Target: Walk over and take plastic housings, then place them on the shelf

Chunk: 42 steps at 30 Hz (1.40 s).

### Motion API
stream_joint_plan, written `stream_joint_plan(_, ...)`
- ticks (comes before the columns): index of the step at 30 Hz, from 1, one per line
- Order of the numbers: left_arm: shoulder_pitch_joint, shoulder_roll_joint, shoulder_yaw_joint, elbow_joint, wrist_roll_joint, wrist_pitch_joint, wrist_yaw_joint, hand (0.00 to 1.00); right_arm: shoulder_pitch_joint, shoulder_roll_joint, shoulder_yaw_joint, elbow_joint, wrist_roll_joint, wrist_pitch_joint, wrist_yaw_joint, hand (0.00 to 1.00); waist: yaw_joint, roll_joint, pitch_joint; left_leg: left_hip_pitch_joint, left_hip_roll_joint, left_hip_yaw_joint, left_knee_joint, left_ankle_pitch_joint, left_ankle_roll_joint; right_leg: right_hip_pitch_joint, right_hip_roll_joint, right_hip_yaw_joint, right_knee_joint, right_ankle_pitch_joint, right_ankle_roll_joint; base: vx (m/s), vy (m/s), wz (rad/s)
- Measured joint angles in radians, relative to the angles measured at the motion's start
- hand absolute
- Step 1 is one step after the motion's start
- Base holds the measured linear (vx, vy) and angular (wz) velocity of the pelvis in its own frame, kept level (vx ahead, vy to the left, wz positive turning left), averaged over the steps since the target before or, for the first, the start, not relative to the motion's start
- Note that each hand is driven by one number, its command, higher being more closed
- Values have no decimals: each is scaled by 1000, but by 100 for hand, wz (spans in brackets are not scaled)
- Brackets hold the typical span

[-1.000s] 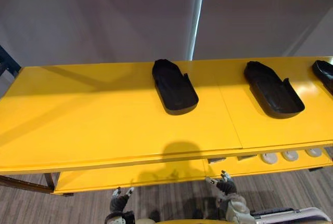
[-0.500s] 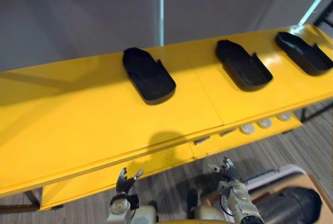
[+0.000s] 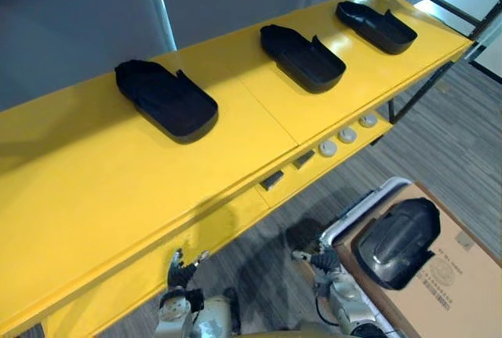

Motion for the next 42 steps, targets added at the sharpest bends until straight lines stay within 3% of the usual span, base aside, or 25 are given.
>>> stream_joint_plan(3,11,3,-21,5,-9,2,0,0,18,-9,-1,-3,0,-1,0,0,-16,10,-6,56,-2,-46,-46,19,-19,29,17,10,-12,17,-13,-149,-86,-5)
stream_joint_plan(8,-1,4,-59,40,-8,5,-2,0,41,-18,-2,-13,4,-2,1,0,-18,22,-13,87,-3,-66,-144,83,-35,-18,24,67,-1,42,-23,-133,-29,-30)
stream_joint_plan(11,-4,11,-60,65,11,10,-2,0,90,-7,3,-122,5,-1,1,0,-30,29,-12,120,-2,-49,-189,97,-37,-28,24,119,-6,61,-17,-92,19,-50)
stream_joint_plan(15,0,30,-58,99,18,14,-1,0,124,-1,70,-355,5,-23,3,0,-47,39,-19,124,25,46,-201,87,-31,-96,42,268,-48,121,0,-86,60,-128)
stream_joint_plan(16,0,35,-58,102,21,14,1,0,133,6,82,-402,5,-44,11,0,-52,41,-19,125,53,130,-201,82,-25,-109,17,177,-71,121,-21,-93,44,-145)
stream_joint_plan(17,0,37,-58,104,22,14,1,0,132,8,83,-406,5,-46,14,0,-52,42,-19,126,59,144,-201,80,-23,-110,9,147,-72,124,-26,-103,29,-134)
stream_joint_plan(18,-1,46,-58,112,22,14,1,0,130,18,88,-409,6,-52,18,0,-62,48,-16,133,82,194,-202,78,-23,-111,-33,-5,-68,126,-35,-72,2,-121)
stream_joint_plan(19,-5,54,-58,112,29,14,3,0,130,22,97,-409,6,-55,20,0,-68,48,-17,144,110,245,-203,72,-32,-107,-69,-168,-63,124,-63,-97,-1,-141)
stream_joint_plan(21,-2,67,-57,113,29,14,4,0,135,21,123,-409,4,-57,19,0,-67,47,-18,167,144,315,-191,52,-62,-104,-95,-304,-70,145,-75,-106,-38,-140)
stream_joint_plan(23,-12,71,-58,123,29,14,3,0,162,13,131,-421,0,-58,19,0,-77,34,-25,187,154,357,-177,36,-97,-110,-91,-279,-86,212,-34,-53,-83,-94)
stream_joint_plan(24,-26,63,-59,124,29,13,3,0,187,5,129,-429,-6,-57,18,0,-81,40,-26,200,159,357,-174,22,-126,-112,-80,-245,-86,243,-20,-6,-89,-57)
stream_joint_plan(26,-31,39,-59,126,29,13,3,0,205,-26,130,-440,-14,-52,19,0,-84,59,-32,215,174,340,-175,-3,-158,-125,-51,-208,-85,236,-26,34,-102,-79)
stream_joint_plan(28,-29,35,-60,133,30,14,3,0,209,-25,132,-465,-17,-51,18,0,-91,80,-25,214,222,339,-128,-27,-175,-124,-11,-175,-85,224,-43,88,-131,-80)
stream_joint_plan(29,-30,36,-75,133,30,15,3,0,223,-28,133,-513,-17,-51,18,0,-100,91,-17,207,255,324,-70,-49,-182,-125,18,-156,-67,206,-60,145,-152,-69)
stream_joint_plan(30,-32,36,-85,132,30,14,3,0,234,-32,136,-559,-16,-53,16,0,-98,98,-9,205,283,281,-12,-42,-158,-126,45,-125,-41,182,-71,145,-153,-71)
stream_joint_plan(32,-32,35,-114,132,30,14,3,0,239,-33,139,-605,-16,-60,10,0,-105,97,-6,167,296,161,97,-28,-138,-124,61,-89,-18,169,-79,167,-157,-59)
stream_joint_plan(34,-38,26,-124,131,30,12,2,0,228,-32,140,-633,-16,-66,-3,0,-101,83,6,110,253,-3,185,-57,-150,-115,54,-49,-15,163,-85,192,-77,-66)
stream_joint_plan(36,-39,25,-129,129,29,10,3,0,210,-20,127,-634,-16,-80,-16,0,-98,92,17,99,168,-147,145,-101,-180,-90,50,-7,-33,166,-79,191,39,-61)
stream_joint_plan(37,-39,26,-135,129,28,10,4,0,212,-19,120,-634,-16,-80,-28,0,-97,93,18,98,146,-168,94,-102,-182,-82,49,1,-36,165,-76,177,102,-27)
stream_joint_plan(38,-42,27,-148,129,27,10,4,0,212,-20,102,-634,-16,-80,-34,0,-99,117,17,105,129,-181,9,-79,-175,-71,53,1,-37,158,-58,176,130,-15)
stream_joint_plan(39,-43,25,-152,129,27,10,4,0,212,-24,94,-634,-17,-80,-39,0,-100,128,19,102,125,-184,-24,-46,-149,-67,61,2,-36,154,-51,178,148,-6)
stream_joint_plan(42,-53,52,-157,129,27,11,5,0,214,-4,78,-636,-31,-79,-62,0,-97,89,18,120,74,-190,-56,-43,-116,-51,16,-6,-53,150,-13,174,176,23)
